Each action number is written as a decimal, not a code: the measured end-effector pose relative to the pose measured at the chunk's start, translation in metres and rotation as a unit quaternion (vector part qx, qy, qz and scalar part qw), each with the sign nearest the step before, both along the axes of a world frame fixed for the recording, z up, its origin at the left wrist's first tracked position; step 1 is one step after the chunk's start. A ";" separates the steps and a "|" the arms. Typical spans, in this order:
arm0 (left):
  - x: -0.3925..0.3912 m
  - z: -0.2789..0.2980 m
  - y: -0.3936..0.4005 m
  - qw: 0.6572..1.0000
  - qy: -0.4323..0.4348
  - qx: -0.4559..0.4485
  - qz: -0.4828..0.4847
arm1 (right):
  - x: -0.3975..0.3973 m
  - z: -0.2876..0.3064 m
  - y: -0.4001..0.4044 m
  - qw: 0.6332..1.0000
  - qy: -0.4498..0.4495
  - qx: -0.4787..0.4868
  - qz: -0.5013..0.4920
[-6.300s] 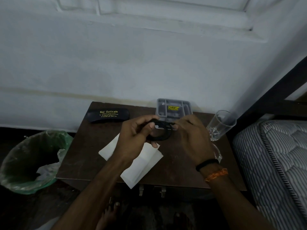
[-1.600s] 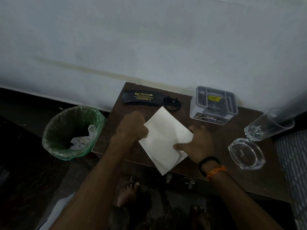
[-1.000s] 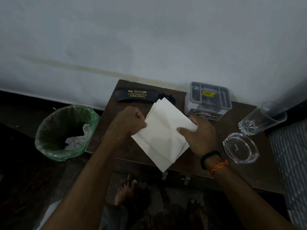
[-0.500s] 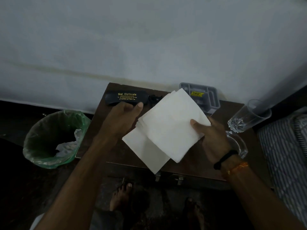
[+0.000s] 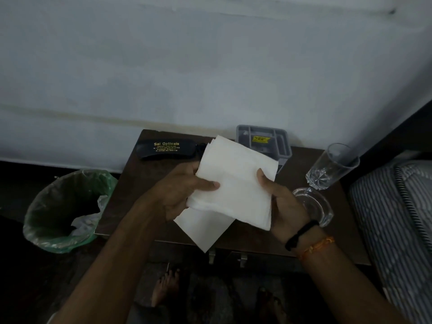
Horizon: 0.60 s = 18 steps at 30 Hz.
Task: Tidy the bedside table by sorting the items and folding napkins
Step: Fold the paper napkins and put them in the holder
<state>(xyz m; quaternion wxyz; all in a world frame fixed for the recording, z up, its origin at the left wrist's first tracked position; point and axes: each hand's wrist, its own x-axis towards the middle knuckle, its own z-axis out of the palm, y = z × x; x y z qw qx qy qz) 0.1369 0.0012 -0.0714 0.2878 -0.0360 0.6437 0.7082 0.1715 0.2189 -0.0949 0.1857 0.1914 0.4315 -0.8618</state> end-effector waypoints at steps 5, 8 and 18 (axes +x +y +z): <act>-0.002 -0.003 0.009 0.999 0.000 -0.045 -0.010 | 0.002 -0.002 0.001 0.991 0.054 0.116 -0.022; -0.004 -0.006 0.013 0.999 0.013 -0.051 0.013 | 0.001 -0.003 0.002 0.974 0.108 0.197 -0.027; 0.000 -0.004 0.040 0.989 0.120 -0.079 0.042 | 0.005 0.002 0.018 0.986 0.131 0.101 -0.035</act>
